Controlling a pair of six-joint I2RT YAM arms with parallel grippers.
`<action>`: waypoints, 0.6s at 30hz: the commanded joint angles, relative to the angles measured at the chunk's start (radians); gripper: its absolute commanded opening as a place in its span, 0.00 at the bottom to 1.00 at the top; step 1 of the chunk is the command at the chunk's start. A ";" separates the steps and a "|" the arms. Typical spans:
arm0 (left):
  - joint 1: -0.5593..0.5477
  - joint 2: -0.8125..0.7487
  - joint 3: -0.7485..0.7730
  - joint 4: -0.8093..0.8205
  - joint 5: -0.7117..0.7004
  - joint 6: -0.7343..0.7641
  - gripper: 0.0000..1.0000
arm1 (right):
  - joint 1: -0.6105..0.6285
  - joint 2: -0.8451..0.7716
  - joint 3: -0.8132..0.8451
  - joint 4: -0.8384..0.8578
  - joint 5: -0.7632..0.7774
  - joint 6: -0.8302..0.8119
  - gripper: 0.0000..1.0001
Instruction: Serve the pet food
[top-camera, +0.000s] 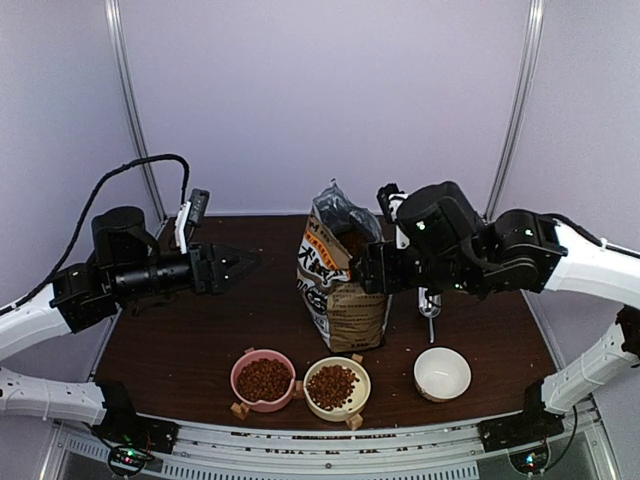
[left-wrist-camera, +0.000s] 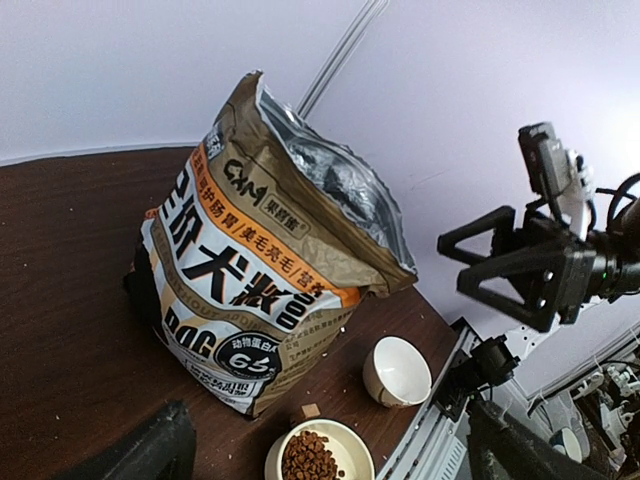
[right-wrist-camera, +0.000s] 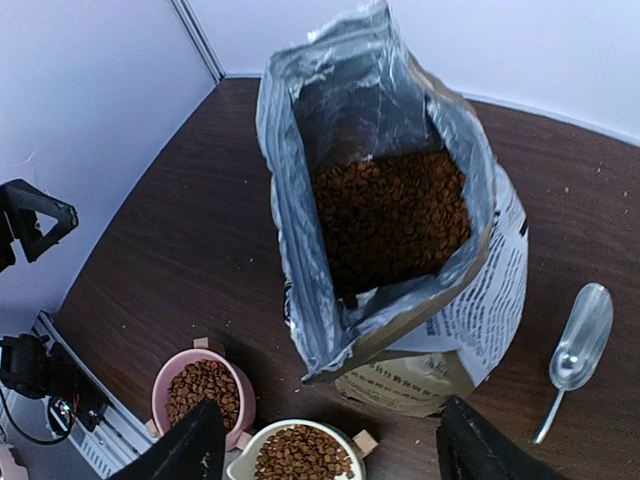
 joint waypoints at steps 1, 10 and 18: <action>-0.002 0.013 -0.005 0.061 -0.007 -0.009 0.98 | 0.037 0.031 -0.045 0.106 0.076 0.072 0.81; -0.002 0.004 -0.013 0.063 -0.017 -0.020 0.98 | 0.035 0.192 0.038 0.084 0.281 0.053 0.81; -0.002 -0.029 -0.033 0.050 -0.049 -0.031 0.98 | 0.031 0.268 0.056 0.040 0.322 0.144 0.75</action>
